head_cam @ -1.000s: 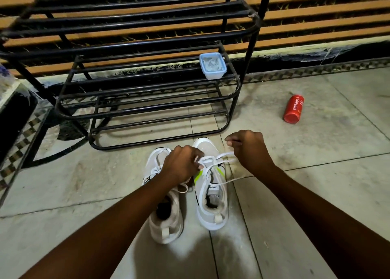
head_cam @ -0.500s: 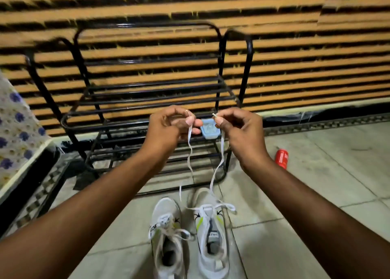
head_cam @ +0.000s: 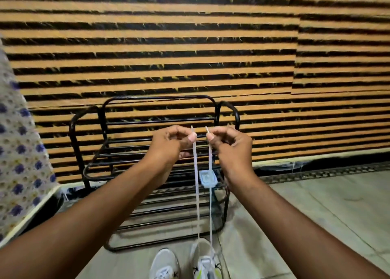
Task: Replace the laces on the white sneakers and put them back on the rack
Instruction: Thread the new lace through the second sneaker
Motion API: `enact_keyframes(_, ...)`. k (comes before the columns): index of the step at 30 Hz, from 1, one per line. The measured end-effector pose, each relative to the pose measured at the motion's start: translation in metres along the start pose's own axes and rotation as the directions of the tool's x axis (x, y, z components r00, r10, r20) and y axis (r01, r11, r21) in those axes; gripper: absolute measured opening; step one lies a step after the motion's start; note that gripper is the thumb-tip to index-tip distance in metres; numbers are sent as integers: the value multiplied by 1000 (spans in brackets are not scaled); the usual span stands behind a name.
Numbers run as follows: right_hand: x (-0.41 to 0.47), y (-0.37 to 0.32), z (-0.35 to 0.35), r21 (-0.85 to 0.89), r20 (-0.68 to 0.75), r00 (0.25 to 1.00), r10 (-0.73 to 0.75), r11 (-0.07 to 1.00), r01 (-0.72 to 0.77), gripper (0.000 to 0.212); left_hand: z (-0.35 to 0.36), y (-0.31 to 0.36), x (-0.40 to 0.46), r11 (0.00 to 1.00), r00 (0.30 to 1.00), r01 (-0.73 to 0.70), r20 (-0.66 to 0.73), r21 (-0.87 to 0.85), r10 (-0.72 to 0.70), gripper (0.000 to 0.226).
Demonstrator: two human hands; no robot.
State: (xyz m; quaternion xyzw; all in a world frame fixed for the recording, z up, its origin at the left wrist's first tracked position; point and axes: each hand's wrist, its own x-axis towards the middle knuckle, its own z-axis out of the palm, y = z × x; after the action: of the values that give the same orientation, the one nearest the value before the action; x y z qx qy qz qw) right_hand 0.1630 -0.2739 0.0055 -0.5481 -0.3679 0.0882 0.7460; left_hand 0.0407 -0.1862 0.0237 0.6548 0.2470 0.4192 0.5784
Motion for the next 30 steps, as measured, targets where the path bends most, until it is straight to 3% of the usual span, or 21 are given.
enact_keyframes(7,-5,-2,2,153,-90,989,116,983,-101,15,3,0,-2,998,998,61,-21,23,-61,8)
enact_keyframes(15,-9,-2,9,322,-57,959,279,914,-247,22,3,1,-2,997,997,76,-17,-7,-76,11)
enact_keyframes(30,-12,-5,6,372,-55,953,299,892,-258,25,8,2,-6,998,998,58,5,-9,-58,6)
